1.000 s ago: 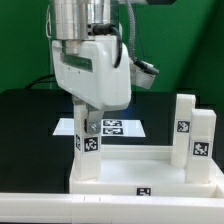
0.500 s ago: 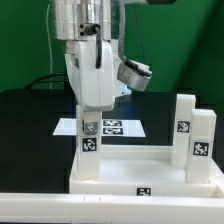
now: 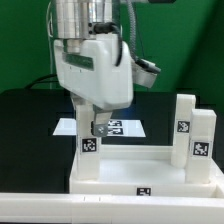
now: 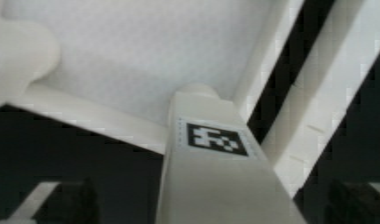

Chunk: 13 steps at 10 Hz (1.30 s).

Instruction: Assemble desk

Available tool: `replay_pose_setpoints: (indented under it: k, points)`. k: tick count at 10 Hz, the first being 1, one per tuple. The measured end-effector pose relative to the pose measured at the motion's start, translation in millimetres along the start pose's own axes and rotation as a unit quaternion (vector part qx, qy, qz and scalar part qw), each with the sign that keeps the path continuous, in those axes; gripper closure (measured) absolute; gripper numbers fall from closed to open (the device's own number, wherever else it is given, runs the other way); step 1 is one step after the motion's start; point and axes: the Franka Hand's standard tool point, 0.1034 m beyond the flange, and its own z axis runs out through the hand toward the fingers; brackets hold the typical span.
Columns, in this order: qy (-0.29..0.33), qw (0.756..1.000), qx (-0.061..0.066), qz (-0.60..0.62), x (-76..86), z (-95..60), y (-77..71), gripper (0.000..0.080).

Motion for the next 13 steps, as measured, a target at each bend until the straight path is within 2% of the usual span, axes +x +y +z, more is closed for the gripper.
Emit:
replay_pose_setpoints:
  k: [2,5,8,11,12,13]
  points:
    - [0.001,0.996,0.002,-0.094,-0.3,-1.6,-1.6,0.0151]
    - [0.002,0.972,0.002,-0.233,0.1,-1.6,-1.3,0.0151]
    - [0.003,0.932,-0.001,-0.363,0.5,-1.3,-0.9,0.0151]
    - [0.006,0.878,-0.014,-0.478,1.7,-1.5,0.2,0.0151]
    - [0.006,0.871,-0.015,-0.490,1.9,-1.6,0.4,0.0151]
    - [0.005,0.854,-0.015,-0.519,3.4,-1.7,1.7,0.0151]
